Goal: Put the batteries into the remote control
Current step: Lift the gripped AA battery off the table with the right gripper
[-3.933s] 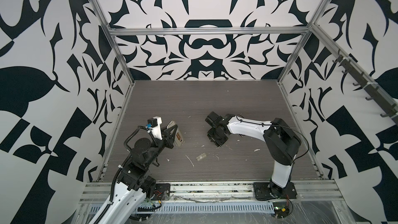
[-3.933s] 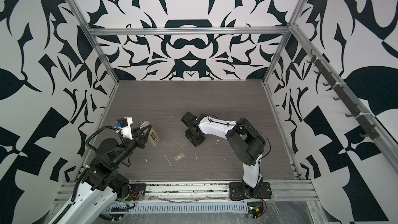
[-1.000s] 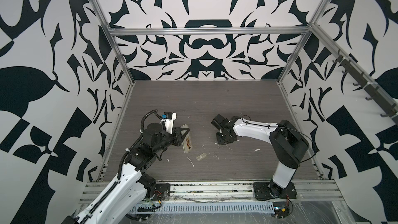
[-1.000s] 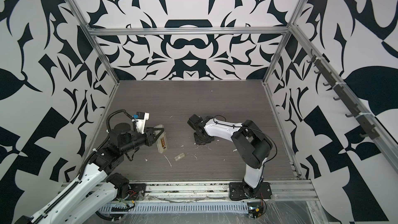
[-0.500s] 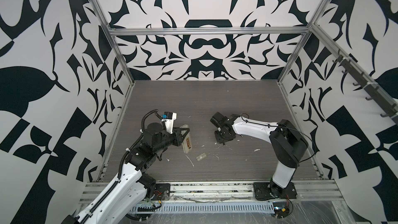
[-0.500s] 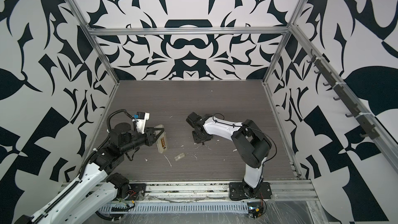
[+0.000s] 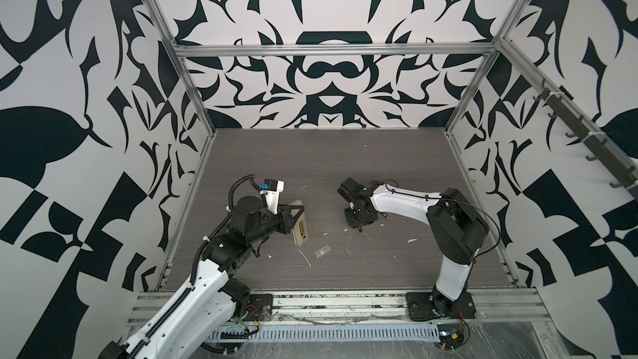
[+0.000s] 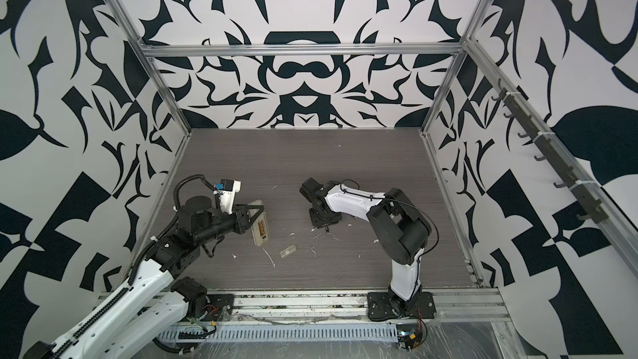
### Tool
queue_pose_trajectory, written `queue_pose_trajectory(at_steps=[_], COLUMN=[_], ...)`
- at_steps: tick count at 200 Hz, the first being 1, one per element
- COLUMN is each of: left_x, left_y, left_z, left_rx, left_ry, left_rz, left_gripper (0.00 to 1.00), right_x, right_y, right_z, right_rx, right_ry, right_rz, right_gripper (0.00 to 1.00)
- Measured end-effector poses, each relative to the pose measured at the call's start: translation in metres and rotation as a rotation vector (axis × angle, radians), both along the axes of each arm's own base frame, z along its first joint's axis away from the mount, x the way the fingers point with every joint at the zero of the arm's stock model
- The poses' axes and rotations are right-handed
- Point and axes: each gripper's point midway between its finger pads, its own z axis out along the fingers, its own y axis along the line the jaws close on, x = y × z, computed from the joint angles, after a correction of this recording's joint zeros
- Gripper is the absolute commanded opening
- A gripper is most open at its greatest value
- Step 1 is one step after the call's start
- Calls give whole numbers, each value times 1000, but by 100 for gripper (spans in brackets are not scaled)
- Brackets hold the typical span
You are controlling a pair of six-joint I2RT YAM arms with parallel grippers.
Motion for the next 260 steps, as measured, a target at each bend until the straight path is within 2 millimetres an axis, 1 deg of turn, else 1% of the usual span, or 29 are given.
queue_pose_trajectory(at_steps=[29,116,155,260], left_x=[1,4,5,6], left_y=[-1,-3,-3,-4], left_z=[-1,-4,-3,-1], left_rx=[0,3,1,-5], left_ry=[2,9,5,-5], left_rz=[-1,-3,-3,-3], left_gripper=[3,3,3,3], right_x=[2,0,-2,1], right_y=[-2,-2,-1,-3], right_z=[0,0,-4,-5], right_rx=[0,14,17,26], right_ry=[0,22,40,63], right_rz=[-3,2,3,-5], right_gripper=[29,24,20,18])
